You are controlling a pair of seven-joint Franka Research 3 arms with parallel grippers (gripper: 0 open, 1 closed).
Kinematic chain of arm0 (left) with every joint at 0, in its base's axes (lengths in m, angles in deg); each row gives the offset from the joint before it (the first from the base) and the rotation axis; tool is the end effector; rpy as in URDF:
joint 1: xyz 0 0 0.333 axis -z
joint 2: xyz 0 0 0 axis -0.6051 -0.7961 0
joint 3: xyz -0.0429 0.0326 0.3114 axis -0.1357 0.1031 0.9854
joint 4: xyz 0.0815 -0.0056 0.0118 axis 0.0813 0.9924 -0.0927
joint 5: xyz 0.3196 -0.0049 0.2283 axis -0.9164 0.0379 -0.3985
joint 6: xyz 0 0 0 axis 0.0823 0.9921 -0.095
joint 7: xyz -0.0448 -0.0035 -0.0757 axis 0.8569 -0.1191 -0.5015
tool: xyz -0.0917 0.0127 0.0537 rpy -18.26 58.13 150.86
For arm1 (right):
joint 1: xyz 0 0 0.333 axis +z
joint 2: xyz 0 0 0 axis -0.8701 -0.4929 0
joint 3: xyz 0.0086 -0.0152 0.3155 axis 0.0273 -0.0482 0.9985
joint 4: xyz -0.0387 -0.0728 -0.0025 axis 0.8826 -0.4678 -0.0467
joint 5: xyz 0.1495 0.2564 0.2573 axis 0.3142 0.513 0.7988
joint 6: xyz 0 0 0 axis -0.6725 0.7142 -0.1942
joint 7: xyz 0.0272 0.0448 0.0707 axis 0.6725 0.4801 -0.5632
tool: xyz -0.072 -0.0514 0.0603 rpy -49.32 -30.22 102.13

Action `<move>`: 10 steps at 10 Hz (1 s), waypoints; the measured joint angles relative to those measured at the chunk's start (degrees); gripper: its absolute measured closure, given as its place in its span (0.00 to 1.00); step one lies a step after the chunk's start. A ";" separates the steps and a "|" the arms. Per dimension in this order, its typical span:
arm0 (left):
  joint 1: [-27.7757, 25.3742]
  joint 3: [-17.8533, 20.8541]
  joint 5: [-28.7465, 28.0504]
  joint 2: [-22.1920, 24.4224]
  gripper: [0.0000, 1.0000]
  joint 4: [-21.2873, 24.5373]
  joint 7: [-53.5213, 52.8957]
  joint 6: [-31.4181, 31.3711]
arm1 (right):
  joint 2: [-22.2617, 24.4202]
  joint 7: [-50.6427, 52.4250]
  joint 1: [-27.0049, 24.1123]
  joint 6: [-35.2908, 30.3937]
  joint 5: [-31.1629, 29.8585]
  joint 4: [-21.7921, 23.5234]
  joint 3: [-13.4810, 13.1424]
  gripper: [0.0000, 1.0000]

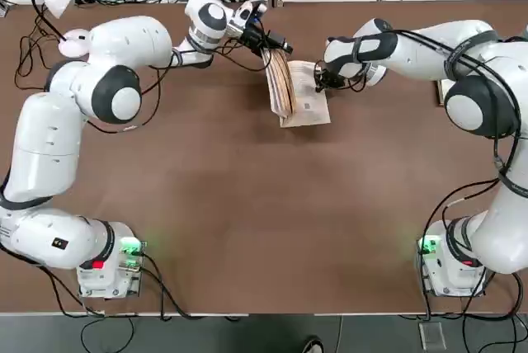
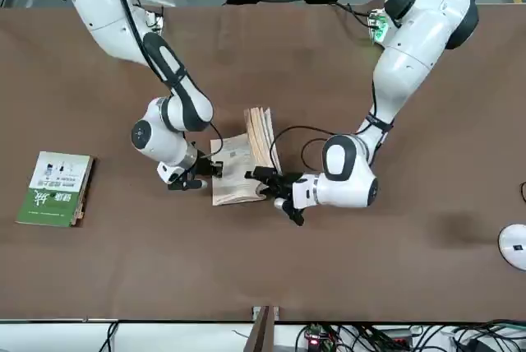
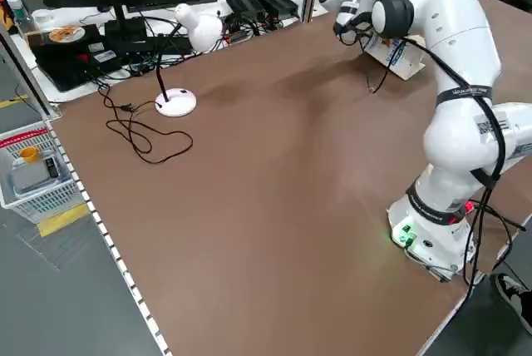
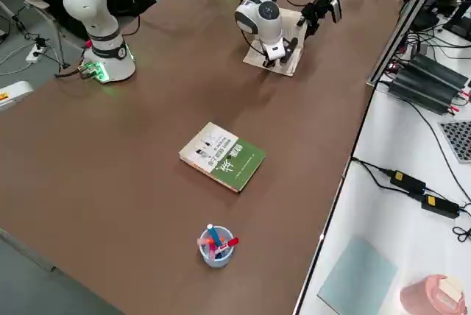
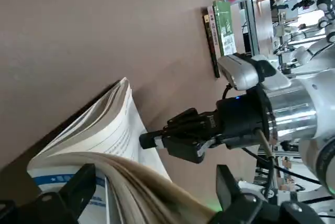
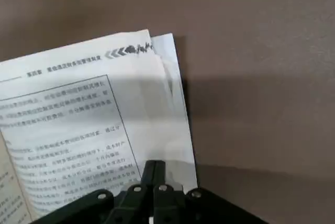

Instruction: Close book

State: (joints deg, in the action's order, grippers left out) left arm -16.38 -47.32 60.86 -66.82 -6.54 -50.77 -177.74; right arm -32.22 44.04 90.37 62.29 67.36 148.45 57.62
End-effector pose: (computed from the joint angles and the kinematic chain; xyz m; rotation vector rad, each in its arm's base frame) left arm 0.6459 -0.4254 0.2115 2.0279 -0.4292 -0.0294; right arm 0.5553 0.2991 0.1737 -2.7311 0.0717 -0.0272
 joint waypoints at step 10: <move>-0.04 -0.02 0.63 0.57 0.00 0.00 2.40 2.42 | 0.00 0.01 -0.03 0.00 0.00 0.00 -0.19 0.99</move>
State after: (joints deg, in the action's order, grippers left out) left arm -16.42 -47.34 61.49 -66.25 -6.54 -48.37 -175.31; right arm -32.23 44.05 90.34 62.29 67.36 148.46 57.43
